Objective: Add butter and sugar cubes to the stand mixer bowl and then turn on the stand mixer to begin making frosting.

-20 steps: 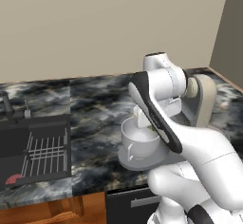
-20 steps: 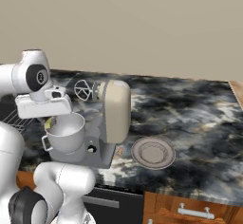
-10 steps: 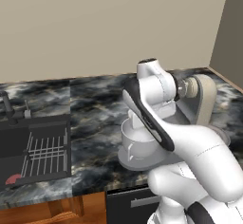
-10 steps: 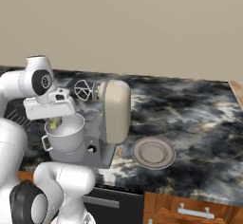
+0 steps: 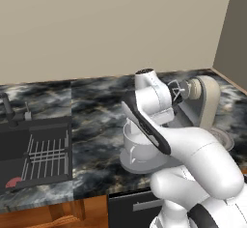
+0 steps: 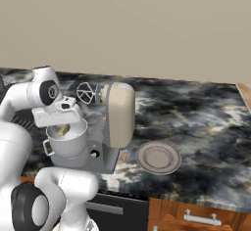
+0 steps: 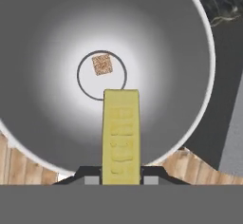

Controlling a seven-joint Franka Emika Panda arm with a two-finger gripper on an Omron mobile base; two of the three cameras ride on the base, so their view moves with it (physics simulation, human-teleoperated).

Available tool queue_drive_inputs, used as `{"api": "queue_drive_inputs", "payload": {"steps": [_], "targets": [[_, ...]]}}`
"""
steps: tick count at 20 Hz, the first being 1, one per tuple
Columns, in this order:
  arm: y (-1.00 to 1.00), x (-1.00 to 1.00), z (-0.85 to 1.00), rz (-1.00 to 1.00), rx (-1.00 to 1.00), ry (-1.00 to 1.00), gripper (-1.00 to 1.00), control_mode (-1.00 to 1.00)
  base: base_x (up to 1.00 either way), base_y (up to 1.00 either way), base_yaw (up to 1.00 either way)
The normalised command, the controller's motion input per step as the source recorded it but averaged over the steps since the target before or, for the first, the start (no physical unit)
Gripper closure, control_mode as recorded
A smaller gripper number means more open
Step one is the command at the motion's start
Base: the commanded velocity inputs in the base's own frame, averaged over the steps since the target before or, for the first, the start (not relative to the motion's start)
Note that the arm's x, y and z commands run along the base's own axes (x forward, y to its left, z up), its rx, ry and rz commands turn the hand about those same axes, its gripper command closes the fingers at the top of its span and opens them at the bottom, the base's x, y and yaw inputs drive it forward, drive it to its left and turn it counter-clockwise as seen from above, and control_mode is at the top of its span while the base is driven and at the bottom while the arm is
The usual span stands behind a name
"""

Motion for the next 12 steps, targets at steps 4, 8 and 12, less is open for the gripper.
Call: {"api": "queue_drive_inputs", "payload": {"steps": [4,8,12], "targets": [[0.01,0.27,-0.27,-0.03,0.0,-0.06,1.0,-1.0,0.0,0.0,0.0],[0.02,0.22,-0.24,-0.02,0.0,-0.06,1.0,-1.0,0.0,0.0,0.0],[0.02,0.18,-0.28,-0.02,0.0,-0.06,1.0,-1.0,0.0,0.0,0.0]]}}
